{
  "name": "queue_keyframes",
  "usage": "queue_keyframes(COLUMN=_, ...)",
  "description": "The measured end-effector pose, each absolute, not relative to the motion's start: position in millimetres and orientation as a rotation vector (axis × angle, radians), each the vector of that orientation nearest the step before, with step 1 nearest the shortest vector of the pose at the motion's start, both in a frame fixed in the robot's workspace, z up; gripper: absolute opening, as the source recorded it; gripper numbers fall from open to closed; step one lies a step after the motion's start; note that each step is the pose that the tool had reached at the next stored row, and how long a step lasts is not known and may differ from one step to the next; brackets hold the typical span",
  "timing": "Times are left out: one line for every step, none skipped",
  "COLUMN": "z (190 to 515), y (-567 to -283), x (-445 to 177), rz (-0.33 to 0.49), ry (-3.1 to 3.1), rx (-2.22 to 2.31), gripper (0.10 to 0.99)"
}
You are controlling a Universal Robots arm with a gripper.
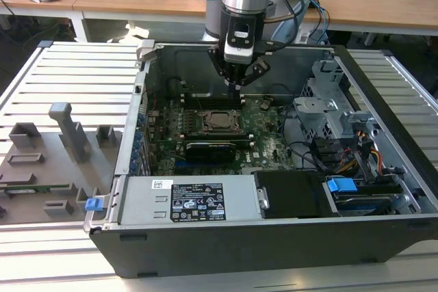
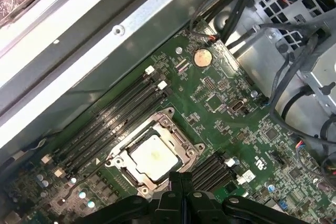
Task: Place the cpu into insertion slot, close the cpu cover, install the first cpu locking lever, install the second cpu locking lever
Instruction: 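Install the first cpu locking lever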
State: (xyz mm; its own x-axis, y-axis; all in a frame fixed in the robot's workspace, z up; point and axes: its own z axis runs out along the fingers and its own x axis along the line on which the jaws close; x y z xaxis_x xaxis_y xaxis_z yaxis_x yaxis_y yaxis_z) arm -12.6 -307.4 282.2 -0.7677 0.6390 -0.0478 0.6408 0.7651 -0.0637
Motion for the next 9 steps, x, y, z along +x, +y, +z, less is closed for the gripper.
queue_keyframes(z=282.2, y=-307.4, x=-12.6, rz=-0.119, ry=2.940, rx=1.031, gripper=0.106)
queue_keyframes(z=282.2, y=-307.4, x=-12.6, rz=-0.118, ry=2.954, rx=0.985, gripper=0.106)
queue_keyframes(z=282.2, y=-307.4, x=-12.6, rz=-0.118, ry=2.961, rx=0.964, gripper=0.106)
queue_keyframes(z=282.2, y=-307.4, x=-12.6, rz=-0.117, ry=2.967, rx=0.943, gripper=0.106)
queue_keyframes(z=282.2, y=-307.4, x=-12.6, rz=-0.117, ry=2.972, rx=0.924, gripper=0.106)
queue_keyframes(z=282.2, y=-307.4, x=-12.6, rz=-0.117, ry=2.977, rx=0.908, gripper=0.106)
queue_keyframes(z=282.2, y=-307.4, x=-12.6, rz=-0.117, ry=2.980, rx=0.897, gripper=0.106)
queue_keyframes(z=282.2, y=-307.4, x=-12.6, rz=-0.116, ry=2.983, rx=0.886, gripper=0.106)
queue_keyframes(z=282.2, y=-307.4, x=-12.6, rz=-0.116, ry=2.989, rx=0.864, gripper=0.106)
